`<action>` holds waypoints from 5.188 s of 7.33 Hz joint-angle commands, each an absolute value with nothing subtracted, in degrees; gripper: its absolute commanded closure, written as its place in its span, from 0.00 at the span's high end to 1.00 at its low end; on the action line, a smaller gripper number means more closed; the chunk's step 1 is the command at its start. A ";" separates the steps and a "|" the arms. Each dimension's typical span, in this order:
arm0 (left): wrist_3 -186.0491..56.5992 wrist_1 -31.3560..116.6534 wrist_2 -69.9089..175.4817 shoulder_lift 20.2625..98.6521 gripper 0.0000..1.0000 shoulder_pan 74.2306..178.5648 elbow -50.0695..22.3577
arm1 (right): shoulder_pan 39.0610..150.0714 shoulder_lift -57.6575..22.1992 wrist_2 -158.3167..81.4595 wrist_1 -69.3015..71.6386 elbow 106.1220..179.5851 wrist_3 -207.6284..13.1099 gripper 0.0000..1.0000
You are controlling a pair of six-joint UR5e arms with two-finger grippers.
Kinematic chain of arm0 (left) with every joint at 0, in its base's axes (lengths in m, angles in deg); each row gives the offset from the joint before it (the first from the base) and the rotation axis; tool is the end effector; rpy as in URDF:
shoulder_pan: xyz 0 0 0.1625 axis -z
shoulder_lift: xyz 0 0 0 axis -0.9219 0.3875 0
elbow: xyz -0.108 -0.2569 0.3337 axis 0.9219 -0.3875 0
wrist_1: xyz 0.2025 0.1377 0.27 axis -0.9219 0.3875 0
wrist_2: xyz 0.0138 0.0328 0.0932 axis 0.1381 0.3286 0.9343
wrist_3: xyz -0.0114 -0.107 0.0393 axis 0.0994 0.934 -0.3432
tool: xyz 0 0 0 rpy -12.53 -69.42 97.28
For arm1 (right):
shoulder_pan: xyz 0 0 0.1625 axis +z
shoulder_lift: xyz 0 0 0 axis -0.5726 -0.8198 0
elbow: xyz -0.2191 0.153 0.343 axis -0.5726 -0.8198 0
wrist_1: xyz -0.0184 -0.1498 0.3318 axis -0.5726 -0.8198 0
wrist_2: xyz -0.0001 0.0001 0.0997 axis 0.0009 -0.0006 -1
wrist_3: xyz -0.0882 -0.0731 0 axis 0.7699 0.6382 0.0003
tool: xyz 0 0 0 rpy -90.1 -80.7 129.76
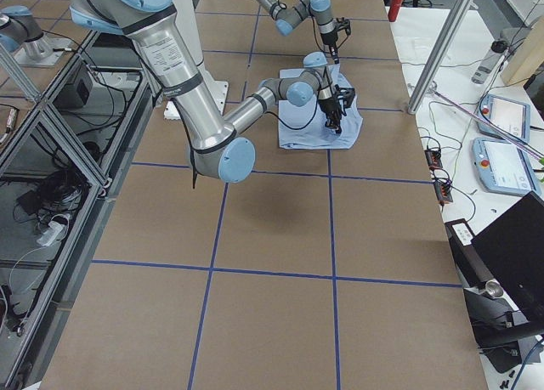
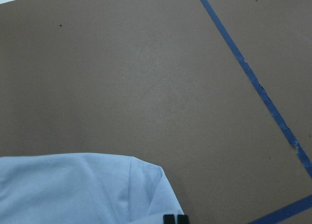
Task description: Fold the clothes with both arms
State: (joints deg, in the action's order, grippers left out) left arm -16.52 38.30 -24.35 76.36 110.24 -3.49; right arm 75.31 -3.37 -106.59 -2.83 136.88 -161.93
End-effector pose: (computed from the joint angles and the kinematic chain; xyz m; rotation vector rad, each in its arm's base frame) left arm 0.4408 -0.5704 0.3563 0.3749 0.7819 -0.1964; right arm -0.4379 -0.5443 0.3651 0.2815 -0.6625 0.5197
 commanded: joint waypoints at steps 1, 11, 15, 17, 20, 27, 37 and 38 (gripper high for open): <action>-16.53 38.69 -24.38 76.42 0.00 110.09 -3.13 | 75.10 -3.47 -106.55 -2.68 136.61 -161.71 0.00; -10.12 42.91 -20.08 57.80 0.69 94.11 -23.52 | 75.54 -4.17 -106.73 0.13 138.28 -152.21 1.00; -9.85 42.91 -19.99 57.44 0.57 93.39 -23.70 | 75.54 -4.17 -106.72 0.13 138.28 -152.48 1.00; -9.85 42.91 -20.07 56.22 0.57 93.22 -24.66 | 75.54 -4.26 -106.64 0.13 138.19 -152.48 1.00; -9.85 42.91 -20.25 54.72 0.49 92.08 -26.24 | 75.54 -4.26 -106.64 0.13 138.19 -152.48 1.00; -9.93 42.82 -19.90 53.50 0.00 91.28 -27.12 | 75.45 -4.26 -106.64 0.13 138.01 -152.21 1.00; -42.52 58.75 -17.99 78.47 0.00 121.32 22.85 | 75.45 -3.56 -106.81 0.13 139.49 -152.56 1.00; -45.93 59.43 -17.62 79.75 0.00 123.43 24.97 | 75.37 -3.47 -106.90 0.05 140.20 -152.65 1.00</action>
State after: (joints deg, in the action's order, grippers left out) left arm -42.56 55.77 -18.57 75.68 120.88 17.52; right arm 75.39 -3.53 -106.79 0.13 139.26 -152.58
